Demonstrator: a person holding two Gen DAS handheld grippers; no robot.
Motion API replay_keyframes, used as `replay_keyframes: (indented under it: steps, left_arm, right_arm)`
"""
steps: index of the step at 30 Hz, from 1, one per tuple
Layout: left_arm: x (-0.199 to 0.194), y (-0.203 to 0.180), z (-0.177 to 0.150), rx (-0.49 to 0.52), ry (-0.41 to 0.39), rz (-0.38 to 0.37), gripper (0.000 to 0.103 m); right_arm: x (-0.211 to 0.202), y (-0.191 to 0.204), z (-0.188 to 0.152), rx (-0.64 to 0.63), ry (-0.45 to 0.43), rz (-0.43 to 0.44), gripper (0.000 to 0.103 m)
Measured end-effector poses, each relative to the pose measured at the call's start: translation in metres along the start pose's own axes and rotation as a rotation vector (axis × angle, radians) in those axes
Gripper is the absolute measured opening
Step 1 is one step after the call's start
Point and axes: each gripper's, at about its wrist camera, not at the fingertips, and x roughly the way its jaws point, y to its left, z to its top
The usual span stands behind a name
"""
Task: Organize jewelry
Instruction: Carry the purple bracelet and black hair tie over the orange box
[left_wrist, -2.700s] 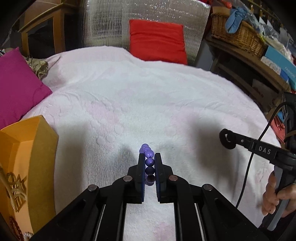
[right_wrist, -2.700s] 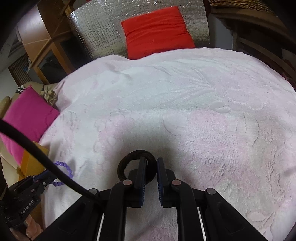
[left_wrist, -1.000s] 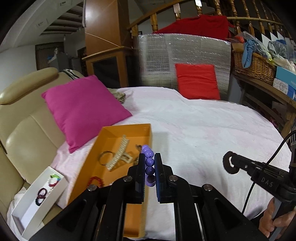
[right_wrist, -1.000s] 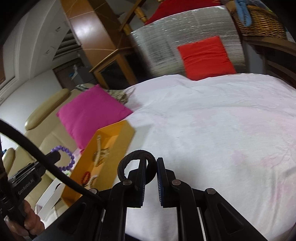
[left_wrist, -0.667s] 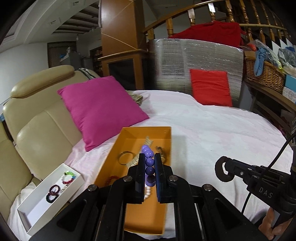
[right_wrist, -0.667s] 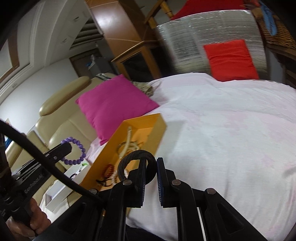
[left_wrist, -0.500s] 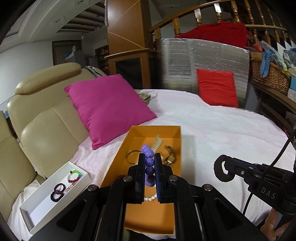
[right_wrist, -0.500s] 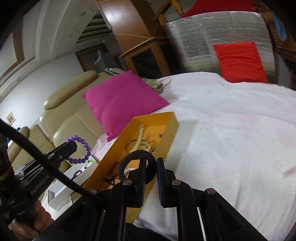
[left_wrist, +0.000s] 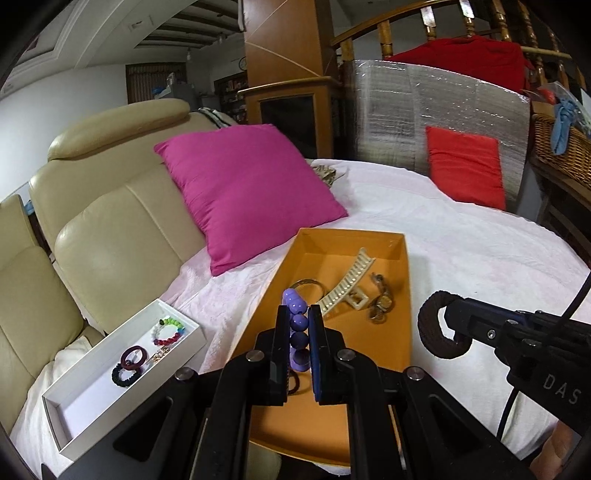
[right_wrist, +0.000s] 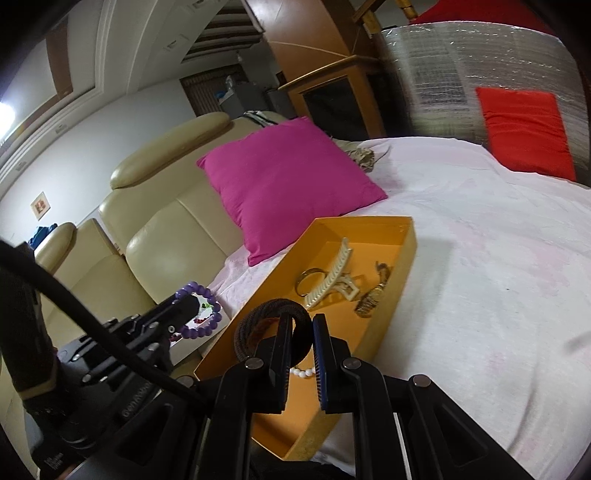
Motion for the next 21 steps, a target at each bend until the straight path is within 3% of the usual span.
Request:
replay_keyframes:
  steps: [11, 21]
  left_arm:
    - [0.019, 0.019, -0.007, -0.038, 0.036, 0.021, 0.01]
    - [0.037, 0.032, -0.019, -0.054, 0.081, 0.019, 0.01]
  right_arm:
    - [0.029, 0.012, 0.004, -0.018, 0.054, -0.014, 0.012]
    - [0.057, 0.017, -0.004, 0.111, 0.125, -0.016, 0.013]
